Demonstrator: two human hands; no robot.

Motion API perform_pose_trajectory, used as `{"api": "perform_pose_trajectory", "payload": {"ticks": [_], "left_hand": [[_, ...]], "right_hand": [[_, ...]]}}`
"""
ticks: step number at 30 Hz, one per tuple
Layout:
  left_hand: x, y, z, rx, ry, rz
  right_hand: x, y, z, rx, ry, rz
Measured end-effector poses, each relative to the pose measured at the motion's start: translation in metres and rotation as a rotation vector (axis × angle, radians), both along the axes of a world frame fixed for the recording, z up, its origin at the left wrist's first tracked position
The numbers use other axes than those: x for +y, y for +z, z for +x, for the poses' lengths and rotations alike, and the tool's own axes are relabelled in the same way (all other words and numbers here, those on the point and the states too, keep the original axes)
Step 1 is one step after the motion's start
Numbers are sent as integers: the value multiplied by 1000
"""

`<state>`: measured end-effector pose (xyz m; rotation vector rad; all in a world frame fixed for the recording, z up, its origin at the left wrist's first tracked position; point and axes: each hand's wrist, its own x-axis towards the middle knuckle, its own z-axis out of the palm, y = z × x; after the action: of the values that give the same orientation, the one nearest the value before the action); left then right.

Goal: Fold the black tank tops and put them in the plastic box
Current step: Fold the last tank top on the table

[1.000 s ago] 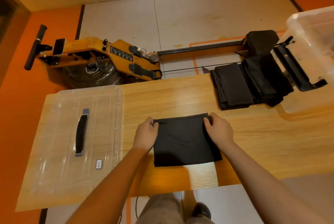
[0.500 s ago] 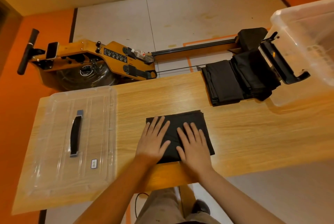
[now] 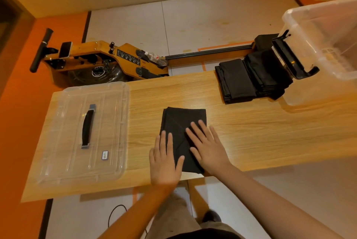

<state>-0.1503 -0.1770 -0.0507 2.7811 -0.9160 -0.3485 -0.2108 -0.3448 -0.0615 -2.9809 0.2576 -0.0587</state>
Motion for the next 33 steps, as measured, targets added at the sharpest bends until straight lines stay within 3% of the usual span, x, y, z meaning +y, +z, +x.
{"api": "perform_pose_trajectory", "payload": {"ticks": [5,11,17,21,25,28,33], "left_hand": [[24,-14,42,-12,-359,154],[52,-14,7,42,-293,135],[65,-21,3,-51,-533,180],[76,-25,-10,-102,-420,172],[88,-18,-21,-114,-480,118],[96,-11,-27,-3,-424,-25],[91,14,-27,173,-146,-262]], "right_hand": [[5,-22,-32,155,36,-11],[2,-20,-59,140,112,-7],[10,-27,-63,221,267,-8],[15,-26,-68,138,209,-71],[18,-25,-86,73,280,-34],[14,-22,-98,14,318,-8],[2,3,-90,-29,268,103]]}}
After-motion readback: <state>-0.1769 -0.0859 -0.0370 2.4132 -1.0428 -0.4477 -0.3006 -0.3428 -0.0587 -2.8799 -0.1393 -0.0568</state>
